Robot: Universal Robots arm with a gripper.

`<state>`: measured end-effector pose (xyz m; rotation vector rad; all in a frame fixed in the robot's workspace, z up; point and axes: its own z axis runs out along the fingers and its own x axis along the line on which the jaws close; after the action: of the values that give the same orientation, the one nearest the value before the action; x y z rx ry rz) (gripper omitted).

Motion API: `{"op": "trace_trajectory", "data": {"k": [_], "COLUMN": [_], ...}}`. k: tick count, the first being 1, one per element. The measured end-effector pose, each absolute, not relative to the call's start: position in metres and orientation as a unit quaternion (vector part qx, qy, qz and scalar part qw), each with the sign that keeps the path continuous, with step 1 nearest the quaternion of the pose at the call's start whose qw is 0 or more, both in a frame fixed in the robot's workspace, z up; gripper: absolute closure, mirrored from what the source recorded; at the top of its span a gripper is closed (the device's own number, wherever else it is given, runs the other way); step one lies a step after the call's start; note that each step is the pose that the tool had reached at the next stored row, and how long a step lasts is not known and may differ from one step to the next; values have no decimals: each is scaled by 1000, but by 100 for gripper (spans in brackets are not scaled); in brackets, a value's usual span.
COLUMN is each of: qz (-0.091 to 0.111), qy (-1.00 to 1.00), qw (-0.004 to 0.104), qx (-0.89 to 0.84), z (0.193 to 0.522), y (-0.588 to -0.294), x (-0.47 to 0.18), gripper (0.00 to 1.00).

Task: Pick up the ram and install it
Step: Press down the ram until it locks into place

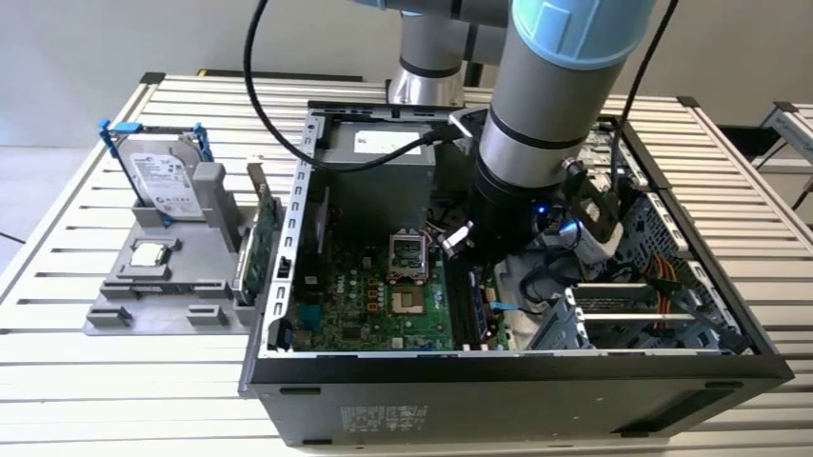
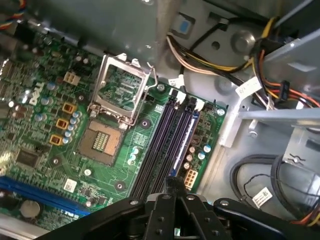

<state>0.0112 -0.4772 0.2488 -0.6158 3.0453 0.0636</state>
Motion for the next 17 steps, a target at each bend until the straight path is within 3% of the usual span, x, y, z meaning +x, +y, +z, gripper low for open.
{"op": "trace_trajectory", "data": {"k": [17], "qz": [23], "qy": [942], "qw": [14], "qx": [-336], "z": [249], "y": [-477], "x": [11], "gripper": [100]}}
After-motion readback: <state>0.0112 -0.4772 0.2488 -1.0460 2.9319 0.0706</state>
